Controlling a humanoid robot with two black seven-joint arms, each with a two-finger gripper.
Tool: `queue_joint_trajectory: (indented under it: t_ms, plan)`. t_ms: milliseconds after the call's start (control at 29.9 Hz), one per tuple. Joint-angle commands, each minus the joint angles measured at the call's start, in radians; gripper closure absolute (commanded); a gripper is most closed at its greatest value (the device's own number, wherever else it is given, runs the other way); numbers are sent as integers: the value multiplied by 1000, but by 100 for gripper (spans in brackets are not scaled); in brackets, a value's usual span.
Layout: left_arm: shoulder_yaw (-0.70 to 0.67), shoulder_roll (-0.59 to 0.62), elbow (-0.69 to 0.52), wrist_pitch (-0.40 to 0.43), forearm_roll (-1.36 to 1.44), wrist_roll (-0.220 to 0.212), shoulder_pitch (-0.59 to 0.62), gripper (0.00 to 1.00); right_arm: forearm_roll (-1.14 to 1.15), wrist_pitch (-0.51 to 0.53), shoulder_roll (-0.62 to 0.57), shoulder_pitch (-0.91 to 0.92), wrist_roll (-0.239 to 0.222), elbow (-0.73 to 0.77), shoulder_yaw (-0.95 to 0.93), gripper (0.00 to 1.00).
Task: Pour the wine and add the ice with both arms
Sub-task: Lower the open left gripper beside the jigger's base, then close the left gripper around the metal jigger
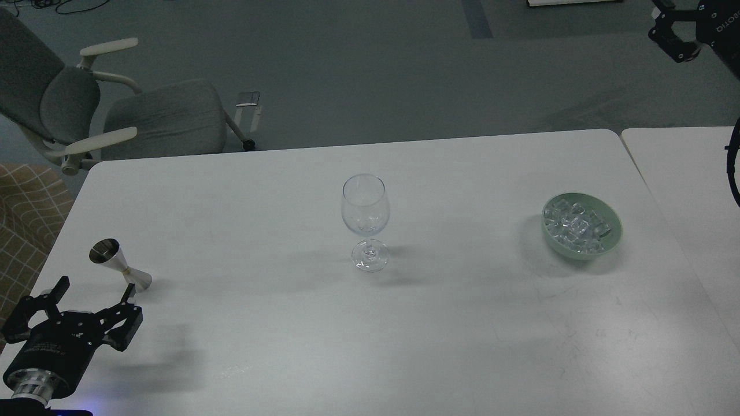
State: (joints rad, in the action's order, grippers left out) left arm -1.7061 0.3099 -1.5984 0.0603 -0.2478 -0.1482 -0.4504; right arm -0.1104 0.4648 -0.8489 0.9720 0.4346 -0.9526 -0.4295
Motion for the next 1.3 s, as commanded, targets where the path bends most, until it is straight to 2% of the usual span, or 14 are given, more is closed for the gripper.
queue_joint_trajectory:
  t_ms: [0,635,1036,1270]
  plan:
    - [6,-3,55,0,19,-1,52,2,0,0,-4,1,-1,0,0,0]
    - [49,-23,293,6,70,4,257,2,0,0,-15,4,-2,-5,1,0]
    - [49,-21,371,7,70,6,312,2,26,-6,-13,4,-2,-5,1,0]
    - [68,-21,373,6,70,7,326,5,28,-6,-13,4,-2,-5,1,0]
